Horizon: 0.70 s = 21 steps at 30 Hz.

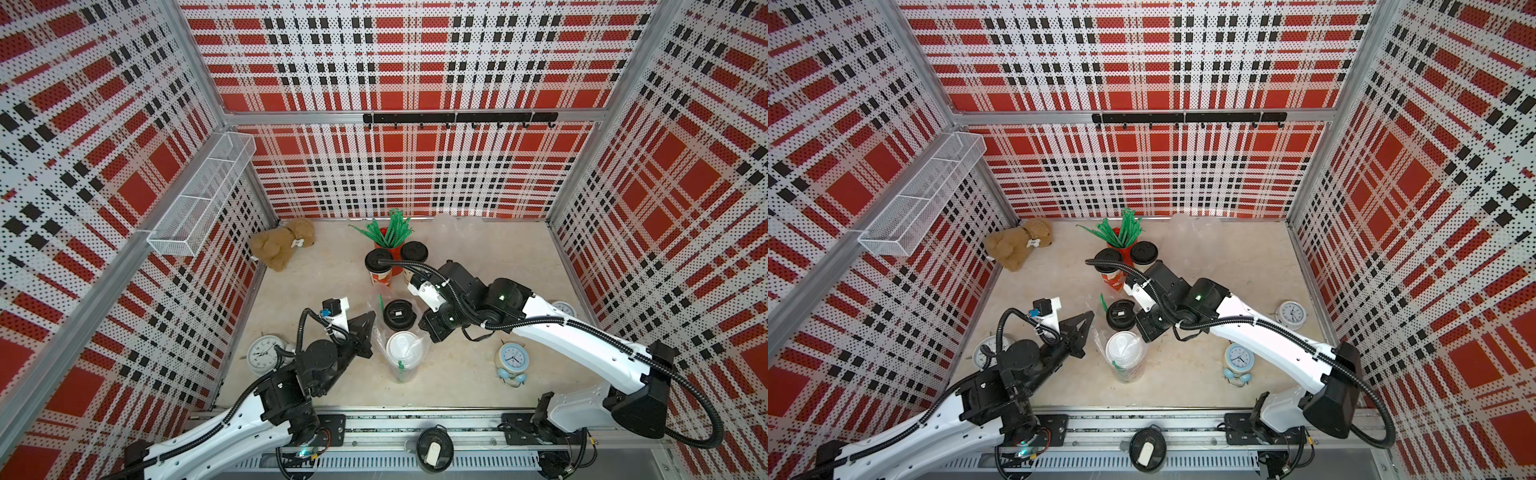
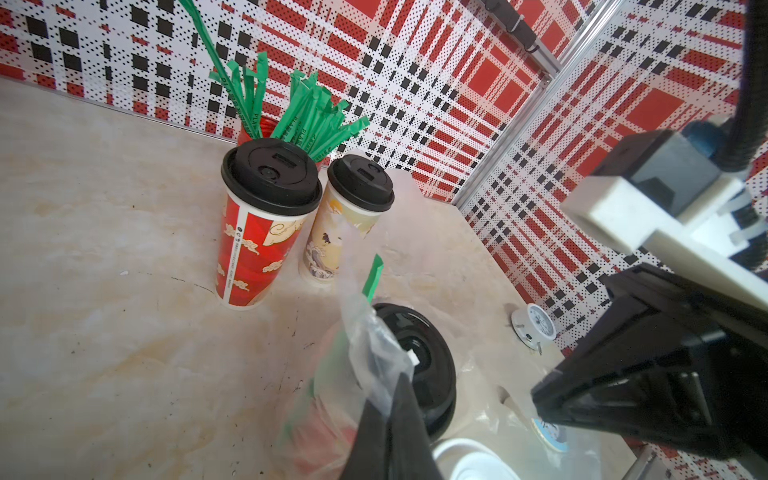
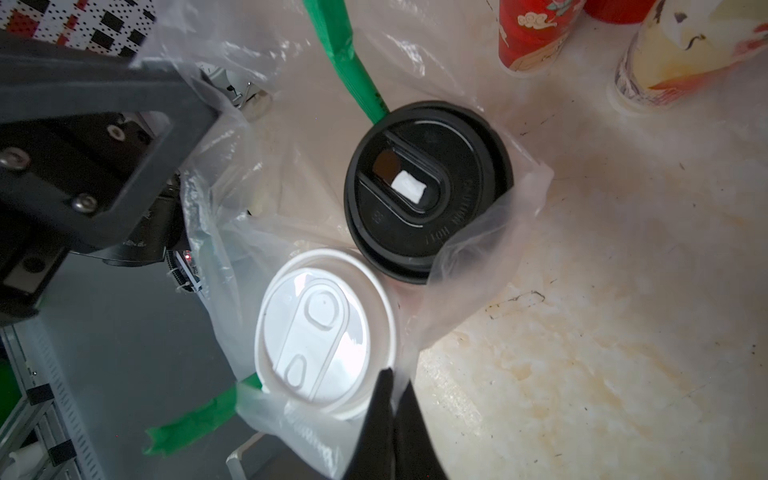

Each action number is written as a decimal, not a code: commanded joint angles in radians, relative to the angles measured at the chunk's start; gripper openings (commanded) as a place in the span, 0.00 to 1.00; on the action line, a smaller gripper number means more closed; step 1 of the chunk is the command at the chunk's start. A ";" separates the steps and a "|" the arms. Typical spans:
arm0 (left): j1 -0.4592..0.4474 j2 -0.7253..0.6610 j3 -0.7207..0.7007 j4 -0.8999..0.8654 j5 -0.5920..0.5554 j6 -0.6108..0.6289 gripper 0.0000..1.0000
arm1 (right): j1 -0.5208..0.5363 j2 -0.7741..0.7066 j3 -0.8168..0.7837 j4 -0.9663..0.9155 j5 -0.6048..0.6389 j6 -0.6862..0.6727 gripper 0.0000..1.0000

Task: Pack milk tea into plastic carrier bags
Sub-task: Pick up the plastic carrier bag from the center of the board.

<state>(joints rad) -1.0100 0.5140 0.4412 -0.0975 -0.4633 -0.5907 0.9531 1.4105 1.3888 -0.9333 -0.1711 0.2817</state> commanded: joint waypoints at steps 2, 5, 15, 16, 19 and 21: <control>-0.004 0.062 0.117 0.060 0.096 0.052 0.00 | -0.029 -0.065 0.053 0.054 0.014 -0.017 0.00; -0.006 0.155 0.216 0.074 0.170 0.088 0.00 | -0.070 -0.129 0.059 0.089 0.029 -0.018 0.00; 0.013 0.611 0.638 0.128 0.437 0.186 0.00 | -0.236 -0.217 0.137 0.124 0.122 -0.080 0.00; 0.022 0.661 0.690 0.130 0.474 0.190 0.00 | -0.262 -0.217 0.151 0.124 0.123 -0.088 0.00; 0.037 0.796 0.837 0.134 0.550 0.206 0.00 | -0.341 -0.214 0.182 0.130 0.132 -0.116 0.00; 0.045 0.884 0.928 0.134 0.585 0.223 0.00 | -0.411 -0.208 0.189 0.145 0.111 -0.126 0.00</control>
<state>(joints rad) -0.9787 1.3331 1.2728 0.0017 0.0185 -0.4107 0.5991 1.2037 1.5463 -0.8528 -0.0666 0.1974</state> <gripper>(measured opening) 0.046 0.043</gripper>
